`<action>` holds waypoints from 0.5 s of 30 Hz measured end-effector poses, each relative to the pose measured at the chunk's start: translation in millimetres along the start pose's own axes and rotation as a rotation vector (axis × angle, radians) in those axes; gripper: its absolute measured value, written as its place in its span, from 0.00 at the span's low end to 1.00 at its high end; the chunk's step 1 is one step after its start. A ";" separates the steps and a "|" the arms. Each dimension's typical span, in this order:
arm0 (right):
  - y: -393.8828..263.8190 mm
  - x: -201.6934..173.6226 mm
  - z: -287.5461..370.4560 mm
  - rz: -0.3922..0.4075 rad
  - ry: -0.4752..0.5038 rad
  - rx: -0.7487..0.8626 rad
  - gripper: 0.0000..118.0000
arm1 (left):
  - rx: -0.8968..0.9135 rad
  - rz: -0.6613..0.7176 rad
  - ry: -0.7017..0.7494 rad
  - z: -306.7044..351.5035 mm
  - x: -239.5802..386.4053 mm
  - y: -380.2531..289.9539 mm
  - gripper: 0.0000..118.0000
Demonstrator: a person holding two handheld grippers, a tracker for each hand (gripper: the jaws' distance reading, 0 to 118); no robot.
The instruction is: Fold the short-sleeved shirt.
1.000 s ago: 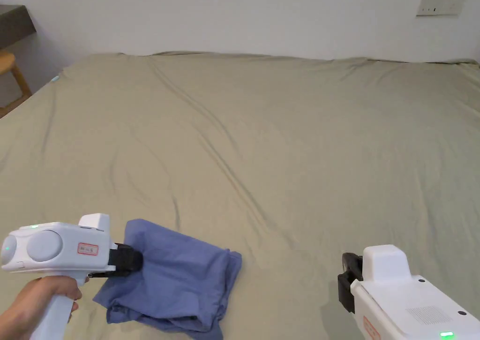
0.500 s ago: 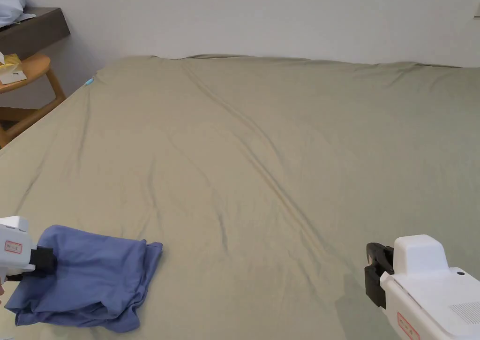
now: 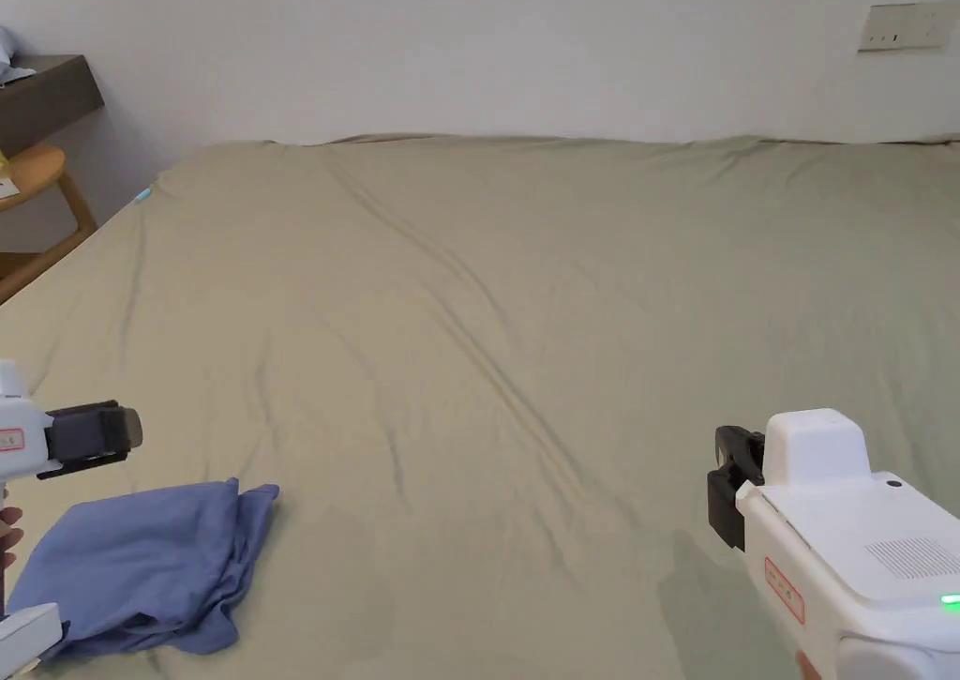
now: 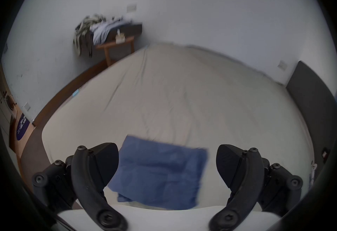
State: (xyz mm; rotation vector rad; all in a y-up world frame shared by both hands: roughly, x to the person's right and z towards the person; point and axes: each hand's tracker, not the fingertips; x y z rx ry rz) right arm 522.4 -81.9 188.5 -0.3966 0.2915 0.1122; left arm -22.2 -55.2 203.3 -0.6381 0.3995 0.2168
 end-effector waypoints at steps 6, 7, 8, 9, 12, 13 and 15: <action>23.5 40.7 52.7 0.003 -0.077 0.112 0.01 | 0.291 -0.059 -0.083 101.4 87.7 4.6 0.92; 27.5 47.8 61.1 0.008 -0.097 0.128 0.01 | 0.347 -0.077 -0.103 118.3 103.6 2.0 0.92; 30.8 54.6 69.3 0.015 -0.120 0.148 0.01 | 0.401 -0.090 -0.117 133.9 119.2 -1.9 0.92; 33.2 60.3 76.3 0.019 -0.134 0.167 0.01 | 0.436 -0.097 -0.127 143.7 132.0 -5.4 0.92; 40.1 77.7 99.0 0.021 -0.179 0.216 0.01 | 0.556 -0.116 -0.156 175.9 173.4 -22.1 0.91; 41.6 83.0 106.0 0.020 -0.186 0.230 0.01 | 0.584 -0.114 -0.173 181.6 184.9 -27.6 0.91; 43.5 92.4 118.9 0.018 -0.213 0.265 0.01 | 0.644 -0.104 -0.200 191.3 206.8 -41.2 0.91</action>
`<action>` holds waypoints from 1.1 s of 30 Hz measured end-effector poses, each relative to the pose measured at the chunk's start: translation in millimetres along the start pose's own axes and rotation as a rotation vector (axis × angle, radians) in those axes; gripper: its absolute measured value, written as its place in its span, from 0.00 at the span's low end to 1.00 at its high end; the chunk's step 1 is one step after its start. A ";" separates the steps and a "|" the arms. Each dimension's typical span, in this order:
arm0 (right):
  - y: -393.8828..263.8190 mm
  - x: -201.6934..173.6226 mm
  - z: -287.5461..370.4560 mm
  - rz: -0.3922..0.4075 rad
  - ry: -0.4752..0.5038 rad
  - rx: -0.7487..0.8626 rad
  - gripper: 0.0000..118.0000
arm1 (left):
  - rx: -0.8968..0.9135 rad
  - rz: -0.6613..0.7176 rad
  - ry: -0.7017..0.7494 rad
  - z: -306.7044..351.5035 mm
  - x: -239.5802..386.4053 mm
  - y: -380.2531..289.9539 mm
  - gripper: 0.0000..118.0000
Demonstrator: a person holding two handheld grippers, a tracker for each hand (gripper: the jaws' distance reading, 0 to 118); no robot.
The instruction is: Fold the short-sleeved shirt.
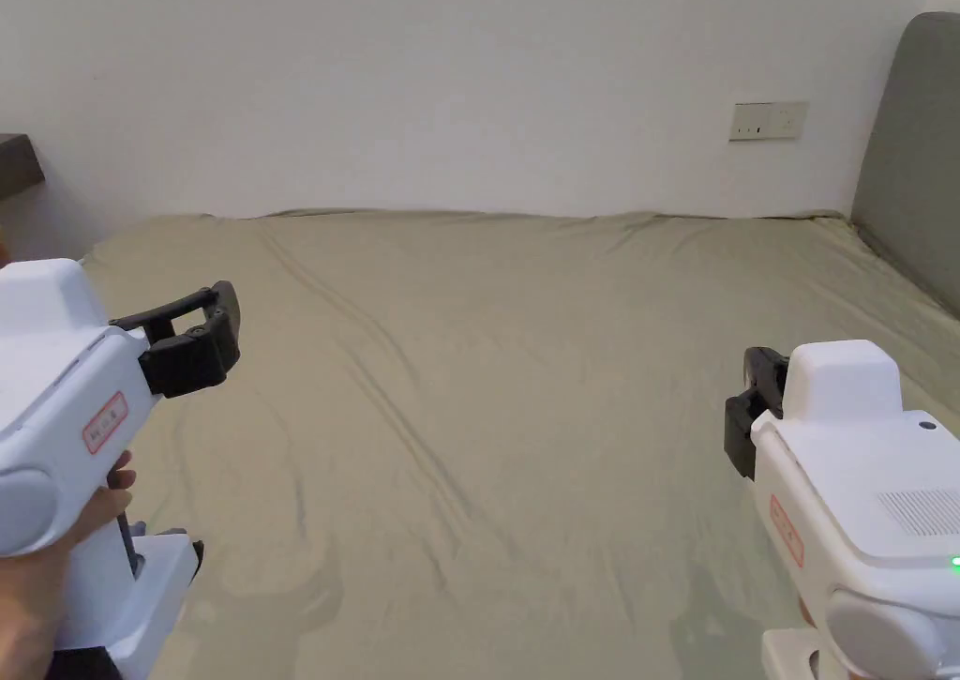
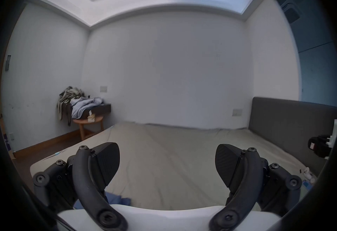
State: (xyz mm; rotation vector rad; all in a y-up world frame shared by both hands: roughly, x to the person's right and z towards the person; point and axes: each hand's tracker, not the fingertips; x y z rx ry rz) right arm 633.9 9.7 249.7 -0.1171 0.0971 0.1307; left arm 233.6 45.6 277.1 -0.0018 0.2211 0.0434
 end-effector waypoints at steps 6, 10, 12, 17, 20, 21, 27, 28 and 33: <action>2.1 22.5 23.5 0.012 -0.061 0.068 0.01 | 0.107 0.012 0.003 13.8 51.1 -31.0 0.91; -2.9 29.0 31.6 0.024 -0.089 0.084 0.01 | 0.128 -0.001 -0.006 20.4 69.6 -49.1 0.89; -6.0 30.1 34.3 0.025 -0.095 0.088 0.01 | 0.129 -0.008 -0.015 22.5 74.0 -58.4 0.88; -11.7 29.9 36.3 0.023 -0.100 0.085 0.01 | 0.112 -0.034 -0.048 24.0 81.4 -69.0 0.30; -12.7 28.5 37.2 0.018 -0.098 0.081 0.01 | 0.111 -0.048 -0.054 23.8 82.5 -70.6 0.00; -12.8 28.1 37.2 0.016 -0.099 0.080 0.01 | 0.099 -0.047 -0.072 22.8 81.3 -70.1 0.00; -13.4 26.9 35.5 0.012 -0.094 0.075 0.01 | 0.087 -0.056 -0.087 24.7 86.1 -69.7 0.00; -12.5 26.4 36.1 0.010 -0.093 0.076 0.01 | 0.084 -0.056 -0.089 24.3 86.2 -70.0 0.00; -12.0 26.4 35.1 0.009 -0.095 0.077 0.01 | 0.076 -0.051 -0.098 24.0 87.9 -71.9 0.00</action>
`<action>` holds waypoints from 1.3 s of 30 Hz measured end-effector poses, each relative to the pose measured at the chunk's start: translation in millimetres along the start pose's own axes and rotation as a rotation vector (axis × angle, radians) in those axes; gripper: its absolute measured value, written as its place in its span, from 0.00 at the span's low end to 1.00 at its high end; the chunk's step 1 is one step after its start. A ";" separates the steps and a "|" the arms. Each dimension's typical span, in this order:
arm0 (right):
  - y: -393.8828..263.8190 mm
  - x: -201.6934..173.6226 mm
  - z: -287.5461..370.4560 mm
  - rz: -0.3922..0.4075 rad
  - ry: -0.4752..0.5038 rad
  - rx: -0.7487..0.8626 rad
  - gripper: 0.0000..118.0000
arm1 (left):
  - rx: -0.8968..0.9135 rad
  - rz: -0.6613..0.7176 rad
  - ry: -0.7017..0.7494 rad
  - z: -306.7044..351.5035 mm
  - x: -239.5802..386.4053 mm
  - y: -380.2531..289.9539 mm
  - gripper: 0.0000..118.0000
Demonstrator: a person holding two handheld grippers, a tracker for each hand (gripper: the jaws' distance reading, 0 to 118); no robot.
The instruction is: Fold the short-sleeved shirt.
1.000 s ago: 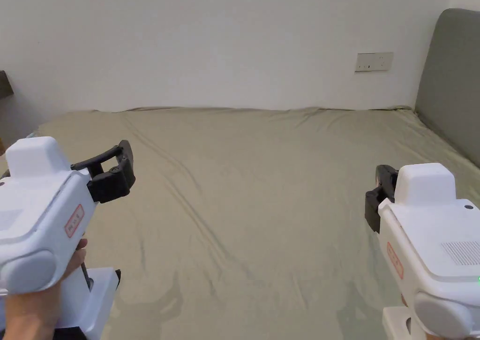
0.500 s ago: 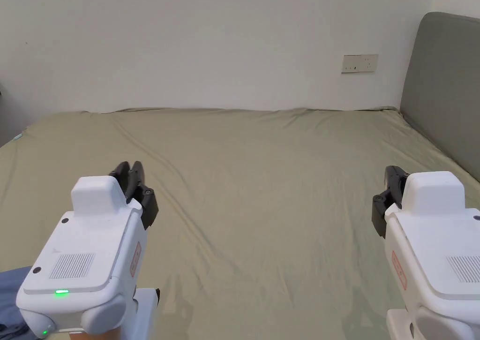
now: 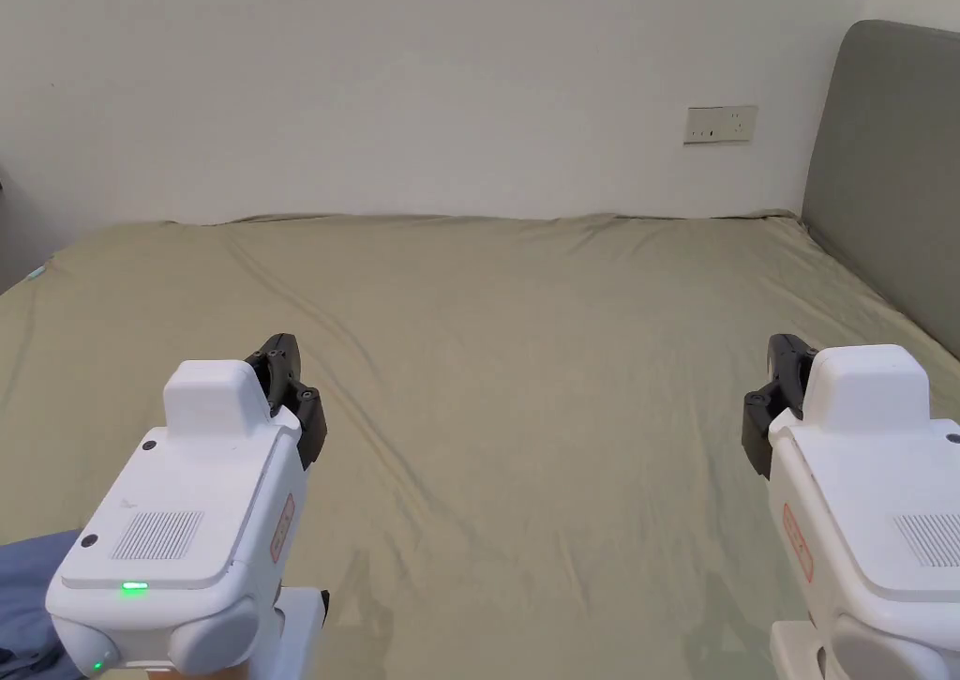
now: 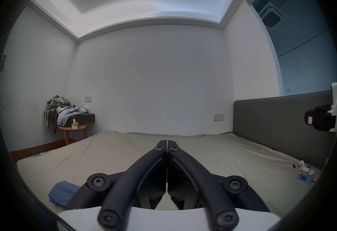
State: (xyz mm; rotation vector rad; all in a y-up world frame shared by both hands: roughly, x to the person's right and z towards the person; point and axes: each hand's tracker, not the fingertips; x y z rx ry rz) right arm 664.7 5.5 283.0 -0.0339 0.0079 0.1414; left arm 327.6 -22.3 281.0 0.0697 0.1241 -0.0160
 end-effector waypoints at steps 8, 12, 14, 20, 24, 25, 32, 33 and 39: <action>-0.2 0.1 -1.7 -0.001 -0.002 0.000 0.01 | -0.004 0.006 -0.008 -0.9 0.4 0.2 0.00; 0.0 -1.0 -1.8 0.001 0.001 0.001 0.01 | -0.002 0.001 -0.011 -1.2 0.6 0.7 0.00; -0.1 -1.6 -1.9 -0.001 0.003 0.002 0.01 | -0.001 0.000 -0.014 -1.6 0.3 1.3 0.00; 0.0 -2.8 -1.7 0.003 0.005 0.001 0.01 | -0.003 0.005 -0.016 -1.7 1.0 1.2 0.00; 1.5 -3.8 -0.4 0.005 0.005 0.001 0.01 | -0.007 0.004 -0.020 -2.2 0.8 1.1 0.00; 1.7 -3.9 -0.2 0.005 0.003 0.000 0.01 | -0.007 0.005 -0.020 -3.1 0.1 0.9 0.00; 2.0 -3.9 -1.5 0.002 0.003 -0.004 0.01 | -0.008 0.008 -0.022 -4.1 0.1 0.6 0.00; 2.3 -3.8 -2.2 -0.001 0.007 -0.009 0.01 | -0.009 0.007 -0.022 -4.6 -0.2 0.2 0.00; 1.2 -5.1 -4.7 0.002 0.009 -0.006 0.01 | -0.014 0.000 -0.023 -6.2 0.2 -1.2 0.00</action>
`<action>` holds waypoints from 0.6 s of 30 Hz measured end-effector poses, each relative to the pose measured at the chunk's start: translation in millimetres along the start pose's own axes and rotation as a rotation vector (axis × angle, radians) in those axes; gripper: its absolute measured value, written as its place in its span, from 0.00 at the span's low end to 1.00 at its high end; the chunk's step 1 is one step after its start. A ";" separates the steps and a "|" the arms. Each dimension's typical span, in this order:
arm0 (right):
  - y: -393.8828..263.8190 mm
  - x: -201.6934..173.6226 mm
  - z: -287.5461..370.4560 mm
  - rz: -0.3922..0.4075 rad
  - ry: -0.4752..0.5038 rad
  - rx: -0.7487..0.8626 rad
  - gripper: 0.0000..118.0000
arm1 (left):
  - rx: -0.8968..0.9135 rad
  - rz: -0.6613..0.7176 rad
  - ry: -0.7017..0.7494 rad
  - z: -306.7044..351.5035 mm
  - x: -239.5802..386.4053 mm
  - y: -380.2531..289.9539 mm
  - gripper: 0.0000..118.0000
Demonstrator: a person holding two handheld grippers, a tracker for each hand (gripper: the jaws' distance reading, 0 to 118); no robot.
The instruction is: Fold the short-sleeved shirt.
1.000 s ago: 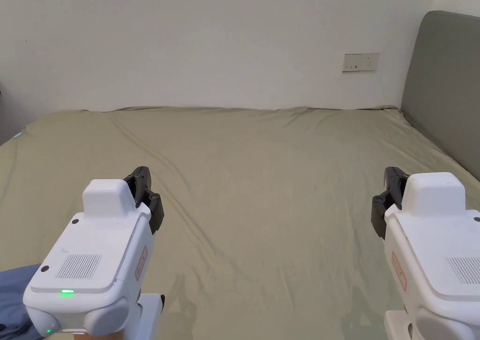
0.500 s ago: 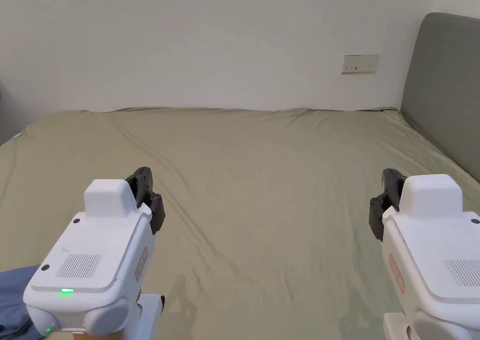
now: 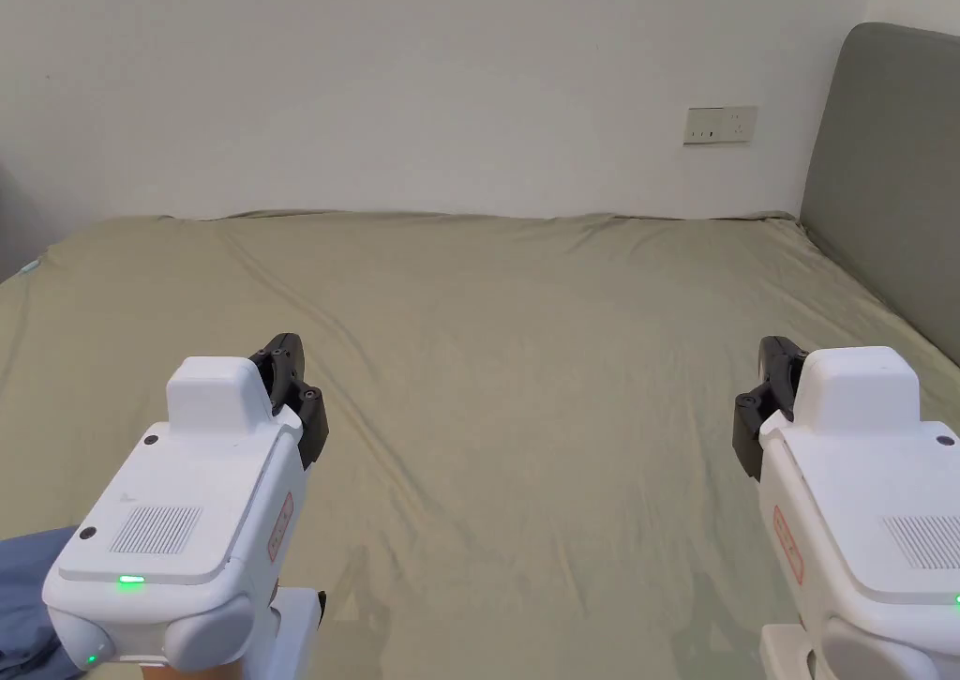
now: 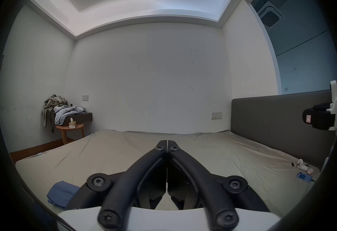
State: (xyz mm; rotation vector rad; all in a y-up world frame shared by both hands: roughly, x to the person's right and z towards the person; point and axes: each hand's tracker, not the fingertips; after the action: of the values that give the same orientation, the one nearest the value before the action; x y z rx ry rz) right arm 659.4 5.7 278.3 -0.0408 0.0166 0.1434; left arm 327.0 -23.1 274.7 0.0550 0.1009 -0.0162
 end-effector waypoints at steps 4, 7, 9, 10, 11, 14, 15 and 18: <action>-0.4 -0.9 -1.1 0.007 -0.002 0.000 0.01 | -0.001 -0.004 -0.001 -0.8 0.1 -0.9 0.00; -0.7 -0.7 -1.5 0.006 0.000 0.000 0.01 | -0.001 -0.002 -0.003 -1.2 -0.3 -0.9 0.00; -0.7 -0.3 -1.5 0.007 -0.002 0.000 0.01 | -0.001 -0.005 -0.002 -1.1 0.1 -0.7 0.00; -0.8 0.0 -1.5 0.006 -0.003 0.000 0.01 | 0.000 -0.006 -0.003 -1.0 0.1 -0.5 0.00; -0.9 0.3 -1.5 0.005 -0.003 0.000 0.01 | 0.000 -0.008 -0.003 -0.8 0.2 -0.3 0.00; -1.0 0.8 -1.5 0.007 -0.007 0.002 0.01 | 0.000 -0.008 -0.004 -0.5 0.6 0.1 0.00; -1.0 1.0 -1.4 0.007 -0.008 0.001 0.01 | 0.001 -0.007 -0.004 -0.5 0.5 0.1 0.00; -0.6 1.2 -0.4 0.009 -0.010 0.002 0.01 | 0.000 -0.006 -0.005 -0.3 0.7 0.4 0.00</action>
State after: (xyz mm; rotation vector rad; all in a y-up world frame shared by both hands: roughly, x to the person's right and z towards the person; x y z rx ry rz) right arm 660.7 5.3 277.9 -0.0383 0.0066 0.1523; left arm 327.7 -22.7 274.4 0.0546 0.0961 -0.0225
